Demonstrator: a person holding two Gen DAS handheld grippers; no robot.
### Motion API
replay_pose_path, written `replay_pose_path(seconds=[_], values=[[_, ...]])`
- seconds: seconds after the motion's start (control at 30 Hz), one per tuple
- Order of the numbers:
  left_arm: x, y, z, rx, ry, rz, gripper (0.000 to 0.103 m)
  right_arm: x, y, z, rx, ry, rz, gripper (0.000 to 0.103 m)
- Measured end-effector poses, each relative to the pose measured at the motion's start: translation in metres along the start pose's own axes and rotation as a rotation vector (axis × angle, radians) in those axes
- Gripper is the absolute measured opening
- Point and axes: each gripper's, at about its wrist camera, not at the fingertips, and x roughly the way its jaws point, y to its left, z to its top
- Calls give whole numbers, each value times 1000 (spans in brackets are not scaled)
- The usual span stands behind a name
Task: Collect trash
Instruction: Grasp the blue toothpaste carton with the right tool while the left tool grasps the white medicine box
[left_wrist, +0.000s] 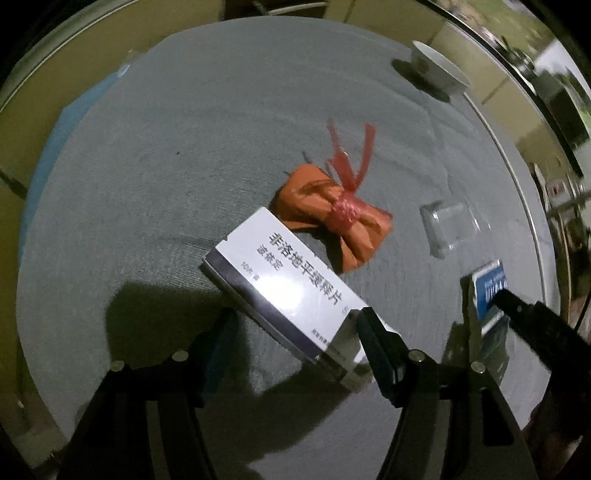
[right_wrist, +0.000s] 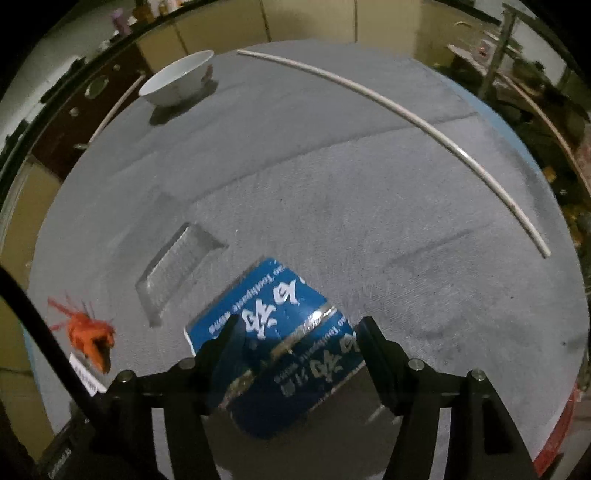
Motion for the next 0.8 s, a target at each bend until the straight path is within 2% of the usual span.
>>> replay_pose_path(seconds=[0.13, 0.2, 0.37, 0.47, 0.5, 0.53, 0.6, 0.67, 0.8], values=[[-2, 0, -10, 32, 22, -10, 69, -5, -7, -9, -87, 0, 11, 48], [-4, 3, -12, 22, 35, -24, 68, -10, -15, -17, -82, 4, 38, 43], [-13, 19, -22, -4, 73, -49, 67, -22, -45, -28, 4, 40, 231, 43], [-25, 26, -25, -34, 63, -118, 65, -29, -66, -31, 106, 64, 360, 48], [-29, 26, -24, -41, 59, -124, 66, -29, -71, -31, 142, 75, 378, 61], [-33, 27, -21, -54, 57, -130, 66, -28, -76, -27, 184, 79, 385, 67], [-37, 25, -15, -78, 51, -140, 66, -29, -84, -25, 270, 89, 419, 67], [-35, 20, -7, -95, 64, -116, 68, -27, -82, -20, 291, 118, 414, 67], [-14, 15, 11, -136, 95, -69, 68, -28, -69, -9, 297, 101, 344, 67]])
